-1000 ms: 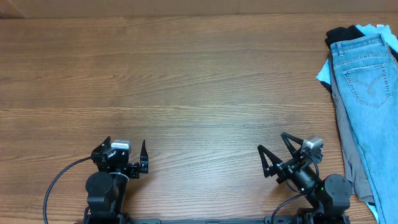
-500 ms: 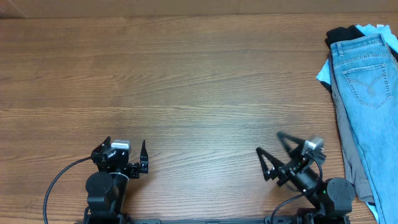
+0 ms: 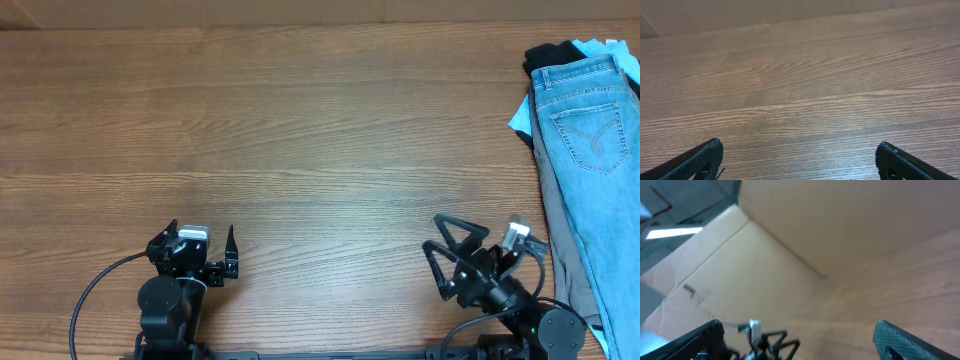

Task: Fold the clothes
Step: 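Reach the right gripper to the top light blue jeans on the stack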

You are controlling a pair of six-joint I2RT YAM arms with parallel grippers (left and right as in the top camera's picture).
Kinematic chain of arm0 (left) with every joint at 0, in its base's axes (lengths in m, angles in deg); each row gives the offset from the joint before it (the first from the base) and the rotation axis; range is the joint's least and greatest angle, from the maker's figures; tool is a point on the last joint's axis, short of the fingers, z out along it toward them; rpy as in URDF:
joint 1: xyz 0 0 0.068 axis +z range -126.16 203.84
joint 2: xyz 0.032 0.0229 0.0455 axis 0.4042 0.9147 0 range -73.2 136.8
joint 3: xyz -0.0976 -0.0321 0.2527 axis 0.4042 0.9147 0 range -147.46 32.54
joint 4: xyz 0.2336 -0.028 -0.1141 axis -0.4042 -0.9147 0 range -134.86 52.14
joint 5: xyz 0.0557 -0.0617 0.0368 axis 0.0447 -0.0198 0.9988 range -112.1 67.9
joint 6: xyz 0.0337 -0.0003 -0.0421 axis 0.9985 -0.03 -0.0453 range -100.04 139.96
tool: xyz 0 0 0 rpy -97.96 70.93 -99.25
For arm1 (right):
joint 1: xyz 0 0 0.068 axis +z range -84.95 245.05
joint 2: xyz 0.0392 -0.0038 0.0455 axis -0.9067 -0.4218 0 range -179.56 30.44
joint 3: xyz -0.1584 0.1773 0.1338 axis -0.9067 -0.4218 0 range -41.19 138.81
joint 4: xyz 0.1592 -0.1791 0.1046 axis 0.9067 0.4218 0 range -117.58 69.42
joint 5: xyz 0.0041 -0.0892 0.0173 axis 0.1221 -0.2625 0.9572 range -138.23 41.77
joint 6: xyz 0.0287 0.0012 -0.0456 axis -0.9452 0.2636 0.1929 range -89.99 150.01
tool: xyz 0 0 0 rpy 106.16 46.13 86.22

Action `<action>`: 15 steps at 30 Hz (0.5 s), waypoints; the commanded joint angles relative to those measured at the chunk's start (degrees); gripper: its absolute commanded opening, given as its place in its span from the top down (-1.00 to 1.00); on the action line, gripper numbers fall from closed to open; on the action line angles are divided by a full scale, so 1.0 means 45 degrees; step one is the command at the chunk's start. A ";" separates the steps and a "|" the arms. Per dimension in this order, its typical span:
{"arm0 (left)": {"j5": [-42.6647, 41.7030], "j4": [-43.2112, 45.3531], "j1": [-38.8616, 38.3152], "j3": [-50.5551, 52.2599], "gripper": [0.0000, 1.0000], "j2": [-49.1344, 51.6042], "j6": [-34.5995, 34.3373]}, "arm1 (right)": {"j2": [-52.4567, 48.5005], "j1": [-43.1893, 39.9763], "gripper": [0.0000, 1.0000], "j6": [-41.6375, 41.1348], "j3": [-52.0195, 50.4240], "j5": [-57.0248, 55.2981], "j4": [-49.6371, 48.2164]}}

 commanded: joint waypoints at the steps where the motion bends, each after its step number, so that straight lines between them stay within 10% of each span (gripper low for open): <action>1: 0.0126 -0.0126 -0.0024 -0.0029 -1.00 -0.0019 -0.0121 | -0.0641 -0.0044 -1.00 0.0704 0.1311 -0.1598 -0.0087; 8: 0.0126 -0.0126 -0.0024 -0.0029 -1.00 -0.0019 -0.0117 | -0.4289 -0.0044 -1.00 0.3220 0.4726 -0.2336 0.0311; 15: 0.0126 -0.0126 -0.0024 -0.0029 -1.00 -0.0019 -0.0117 | -0.9855 -0.0044 -1.00 0.6499 1.0987 -0.4381 0.5702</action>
